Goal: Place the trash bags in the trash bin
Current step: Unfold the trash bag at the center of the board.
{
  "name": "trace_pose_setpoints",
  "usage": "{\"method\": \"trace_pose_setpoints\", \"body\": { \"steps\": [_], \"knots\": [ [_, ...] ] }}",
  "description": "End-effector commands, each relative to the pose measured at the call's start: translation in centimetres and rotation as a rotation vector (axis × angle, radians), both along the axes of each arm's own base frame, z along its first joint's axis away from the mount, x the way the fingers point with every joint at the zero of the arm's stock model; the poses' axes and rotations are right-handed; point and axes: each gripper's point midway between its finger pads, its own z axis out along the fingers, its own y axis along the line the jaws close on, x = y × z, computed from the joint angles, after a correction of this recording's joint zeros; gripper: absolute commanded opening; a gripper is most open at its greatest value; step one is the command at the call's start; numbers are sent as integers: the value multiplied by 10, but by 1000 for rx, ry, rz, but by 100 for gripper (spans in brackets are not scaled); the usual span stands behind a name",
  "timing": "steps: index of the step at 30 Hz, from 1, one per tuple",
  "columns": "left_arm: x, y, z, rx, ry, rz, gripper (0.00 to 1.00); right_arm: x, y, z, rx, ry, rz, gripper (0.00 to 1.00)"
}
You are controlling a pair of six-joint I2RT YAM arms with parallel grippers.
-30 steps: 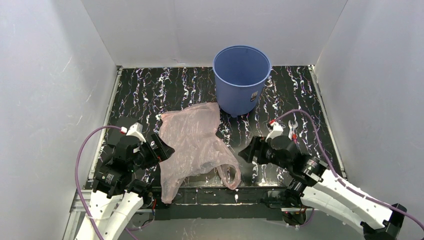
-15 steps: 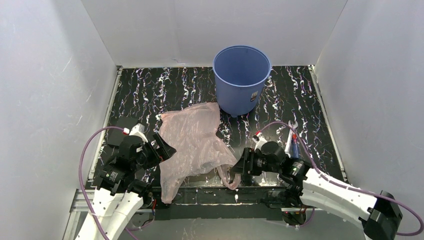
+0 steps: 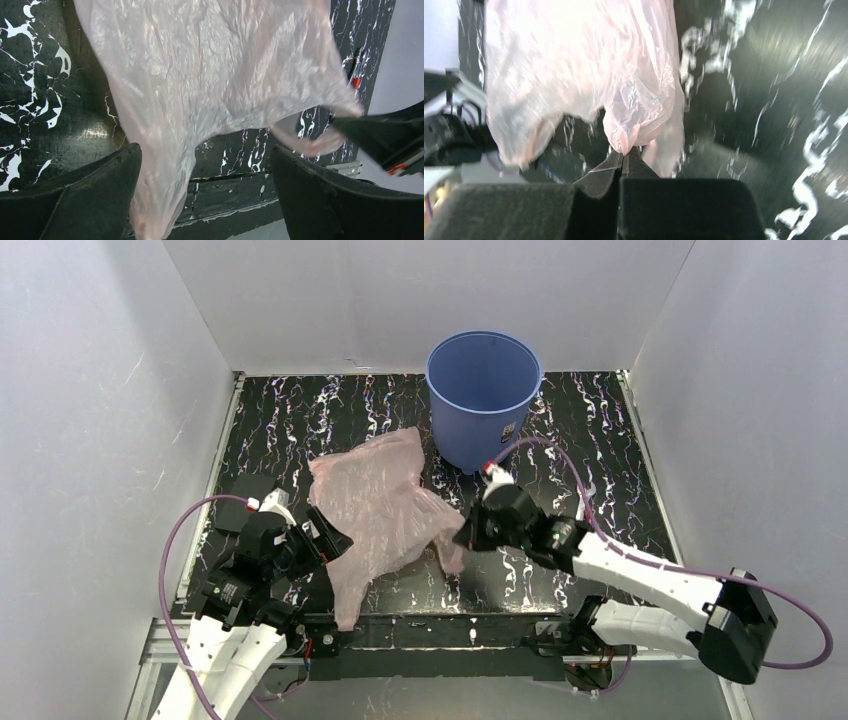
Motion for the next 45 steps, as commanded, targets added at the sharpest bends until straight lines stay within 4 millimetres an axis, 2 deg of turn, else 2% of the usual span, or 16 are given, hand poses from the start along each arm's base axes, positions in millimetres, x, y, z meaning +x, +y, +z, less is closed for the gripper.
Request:
{"method": "trace_pose_setpoints", "body": {
  "steps": [1,3,4,8,11,16,23,32,36,42,45],
  "knots": [
    [-1,0,-5,4,24,8,98,66,-15,37,-198,-224,-79,1],
    [-1,-3,-9,-9,30,-1,98,82,-17,33,-199,-195,-75,1],
    [-1,-5,-11,-17,33,-10,98,83,-14,25,-196,-163,-49,1],
    [-1,-17,-22,-63,55,-47,98,76,-16,-2,-234,-91,0,2],
    [1,-28,-29,-114,51,-88,96,71,-18,-12,-225,-79,1,3],
    [-8,-49,-42,-167,75,-204,90,70,-25,-13,-237,-91,-1,6],
    [-21,-56,-57,-189,78,-205,85,67,-21,-22,-229,-55,20,10],
    [-31,-62,-85,-107,115,-231,83,64,-18,-22,-195,-42,13,12],
    [-31,-75,-84,-120,95,-266,72,61,-14,-20,-181,-28,40,14],
    [-34,-83,-87,-78,116,-297,44,54,-11,-22,-153,-5,63,14],
    [-34,-83,-88,-66,116,-293,27,49,-7,-19,-120,-8,94,19]
  ]
}}
